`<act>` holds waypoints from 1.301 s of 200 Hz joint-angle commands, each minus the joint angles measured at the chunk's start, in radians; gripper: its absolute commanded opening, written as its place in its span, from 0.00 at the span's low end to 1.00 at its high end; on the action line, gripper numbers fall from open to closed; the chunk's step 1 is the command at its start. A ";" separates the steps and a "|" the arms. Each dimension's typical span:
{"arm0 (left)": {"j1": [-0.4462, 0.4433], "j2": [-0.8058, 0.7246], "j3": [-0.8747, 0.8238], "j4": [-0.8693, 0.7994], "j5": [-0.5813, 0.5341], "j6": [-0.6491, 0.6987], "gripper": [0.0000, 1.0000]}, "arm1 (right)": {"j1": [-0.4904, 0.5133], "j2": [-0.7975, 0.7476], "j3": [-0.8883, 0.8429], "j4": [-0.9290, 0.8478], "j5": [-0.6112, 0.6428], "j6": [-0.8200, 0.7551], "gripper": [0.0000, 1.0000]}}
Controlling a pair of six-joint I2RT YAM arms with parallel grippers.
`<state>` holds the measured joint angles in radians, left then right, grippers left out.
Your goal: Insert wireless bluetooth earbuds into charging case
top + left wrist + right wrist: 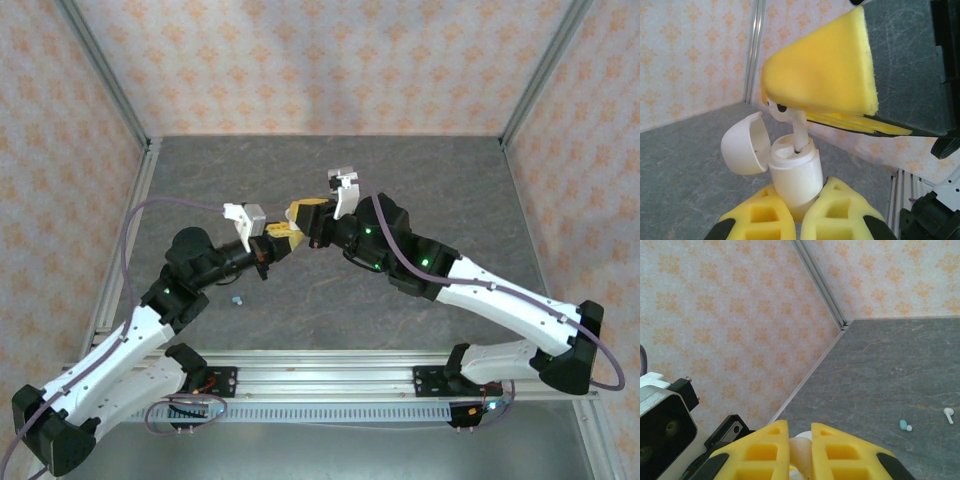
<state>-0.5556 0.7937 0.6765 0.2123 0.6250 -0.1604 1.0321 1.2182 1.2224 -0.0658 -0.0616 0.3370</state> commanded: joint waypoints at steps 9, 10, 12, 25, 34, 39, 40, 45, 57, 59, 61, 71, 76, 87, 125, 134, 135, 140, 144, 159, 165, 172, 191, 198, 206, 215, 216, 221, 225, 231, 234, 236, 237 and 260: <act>-0.004 -0.022 0.027 0.037 -0.016 -0.017 0.00 | 0.006 -0.029 -0.018 0.033 -0.014 -0.011 0.14; -0.004 -0.021 0.027 0.037 -0.016 -0.017 0.00 | 0.006 -0.029 -0.019 0.034 -0.015 -0.011 0.14; -0.004 -0.022 0.027 0.038 -0.016 -0.019 0.00 | 0.006 -0.029 -0.018 0.035 -0.018 -0.011 0.14; -0.003 -0.022 0.028 0.044 -0.016 -0.021 0.00 | 0.006 -0.029 -0.018 0.037 -0.034 -0.012 0.14; -0.004 -0.022 0.032 0.045 -0.018 -0.024 0.00 | 0.006 -0.029 -0.018 0.037 -0.049 -0.013 0.14; -0.004 -0.022 0.033 0.044 -0.018 -0.024 0.00 | 0.006 -0.028 -0.020 0.038 -0.056 -0.012 0.14; -0.004 -0.022 0.033 0.044 -0.018 -0.024 0.00 | 0.006 -0.028 -0.020 0.037 -0.056 -0.012 0.14; -0.004 -0.022 0.033 0.045 -0.018 -0.025 0.00 | 0.006 -0.026 -0.020 0.037 -0.062 -0.011 0.14; -0.004 -0.023 0.035 0.045 -0.018 -0.027 0.00 | 0.006 -0.023 -0.021 0.032 -0.071 -0.007 0.14; -0.004 -0.022 0.035 0.045 -0.018 -0.027 0.00 | 0.006 -0.023 -0.023 0.032 -0.071 -0.005 0.14; -0.004 -0.022 0.035 0.045 -0.018 -0.026 0.00 | 0.006 -0.023 -0.023 0.031 -0.072 -0.005 0.14; -0.003 -0.024 0.036 0.045 -0.018 -0.028 0.00 | 0.006 -0.023 -0.026 0.026 -0.072 -0.003 0.14; -0.004 -0.024 0.036 0.045 -0.018 -0.030 0.00 | 0.006 -0.023 -0.028 0.023 -0.072 -0.004 0.14; -0.005 -0.026 0.037 0.047 -0.018 -0.031 0.00 | 0.006 -0.025 -0.030 0.013 -0.070 -0.004 0.15; -0.005 -0.036 0.034 0.045 -0.023 -0.037 0.00 | 0.006 -0.029 -0.040 0.003 -0.077 -0.008 0.17; -0.005 -0.037 0.031 0.045 -0.022 -0.037 0.00 | 0.006 -0.029 -0.043 0.007 -0.081 -0.008 0.18; -0.005 -0.037 0.032 0.045 -0.022 -0.037 0.00 | 0.006 -0.029 -0.043 0.007 -0.082 -0.007 0.19; -0.004 -0.039 0.032 0.045 -0.022 -0.039 0.00 | 0.006 -0.029 -0.045 0.009 -0.084 -0.008 0.19; -0.005 -0.039 0.032 0.045 -0.022 -0.039 0.00 | 0.006 -0.029 -0.045 0.011 -0.086 -0.009 0.20; -0.004 -0.042 0.033 0.042 -0.024 -0.040 0.00 | 0.006 -0.029 -0.045 0.018 -0.093 -0.008 0.22; -0.006 -0.042 0.033 0.041 -0.025 -0.041 0.00 | 0.006 -0.029 -0.042 0.018 -0.095 -0.008 0.23; -0.006 -0.043 0.034 0.041 -0.027 -0.040 0.00 | 0.006 -0.029 -0.041 0.019 -0.099 -0.009 0.25; -0.006 -0.044 0.033 0.034 -0.030 -0.039 0.00 | 0.006 -0.029 -0.031 0.018 -0.106 -0.007 0.31; -0.008 -0.043 0.032 0.030 -0.033 -0.038 0.00 | 0.006 -0.029 -0.028 0.018 -0.107 -0.005 0.34; -0.008 -0.045 0.029 0.029 -0.035 -0.037 0.00 | 0.006 -0.057 -0.026 0.018 -0.107 -0.003 0.36; -0.010 -0.046 0.026 0.030 -0.041 -0.037 0.00 | 0.006 -0.061 -0.024 0.018 -0.107 0.002 0.38; -0.010 -0.046 0.026 0.030 -0.041 -0.037 0.00 | 0.006 -0.061 -0.024 0.018 -0.108 0.004 0.38; -0.010 -0.047 0.024 0.029 -0.042 -0.037 0.00 | 0.006 -0.064 -0.024 0.018 -0.107 0.006 0.38; -0.012 -0.046 0.024 0.029 -0.044 -0.036 0.00 | 0.006 -0.067 -0.024 0.019 -0.105 0.008 0.38; -0.013 -0.048 0.023 0.027 -0.047 -0.037 0.00 | 0.006 -0.072 -0.024 0.021 -0.102 0.012 0.38; -0.012 -0.046 0.023 0.027 -0.047 -0.036 0.00 | 0.006 -0.073 -0.024 0.020 -0.101 0.012 0.38; -0.012 -0.047 0.023 0.025 -0.048 -0.035 0.00 | 0.006 -0.075 -0.024 0.020 -0.099 0.013 0.38; -0.012 -0.047 0.022 0.024 -0.048 -0.034 0.00 | 0.006 -0.076 -0.024 0.021 -0.098 0.014 0.38; -0.014 -0.048 0.024 -0.003 -0.051 -0.020 0.00 | 0.006 -0.098 -0.017 0.006 -0.065 0.019 0.38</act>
<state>-0.5571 0.7616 0.6785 0.2024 0.5934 -0.1864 1.0336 1.1622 1.1984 -0.0521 -0.1497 0.3447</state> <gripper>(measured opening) 0.056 0.384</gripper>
